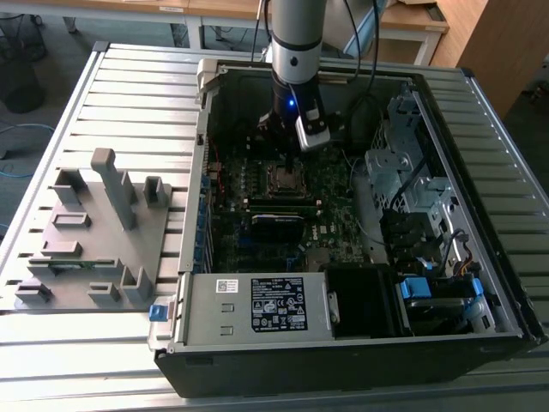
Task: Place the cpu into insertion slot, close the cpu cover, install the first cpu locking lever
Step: 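Close the cpu cover, then install the first cpu locking lever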
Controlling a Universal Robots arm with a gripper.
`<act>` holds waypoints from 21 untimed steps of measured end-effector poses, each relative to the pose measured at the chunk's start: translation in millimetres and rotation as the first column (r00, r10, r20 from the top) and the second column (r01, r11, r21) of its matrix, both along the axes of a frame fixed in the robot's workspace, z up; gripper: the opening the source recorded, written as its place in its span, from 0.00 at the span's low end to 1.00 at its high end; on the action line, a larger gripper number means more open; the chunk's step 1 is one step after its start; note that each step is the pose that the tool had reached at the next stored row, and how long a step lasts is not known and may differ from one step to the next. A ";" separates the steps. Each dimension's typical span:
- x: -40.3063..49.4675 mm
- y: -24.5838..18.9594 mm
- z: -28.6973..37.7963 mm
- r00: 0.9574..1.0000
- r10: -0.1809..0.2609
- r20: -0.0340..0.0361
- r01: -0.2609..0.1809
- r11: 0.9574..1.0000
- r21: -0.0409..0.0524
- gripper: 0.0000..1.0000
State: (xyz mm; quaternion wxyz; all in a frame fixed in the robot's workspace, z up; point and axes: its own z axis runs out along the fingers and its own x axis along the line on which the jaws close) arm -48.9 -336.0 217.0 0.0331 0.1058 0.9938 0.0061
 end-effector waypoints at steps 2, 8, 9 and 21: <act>-0.1 -0.6 0.0 1.000 0.000 0.000 0.000 1.000 0.000 0.10; 0.0 -0.9 3.7 1.000 0.000 0.000 0.000 1.000 0.000 0.10; 0.0 -0.9 4.2 1.000 0.000 0.000 0.000 1.000 0.000 0.10; 0.0 -0.9 12.3 1.000 0.000 0.000 0.000 1.000 0.000 0.10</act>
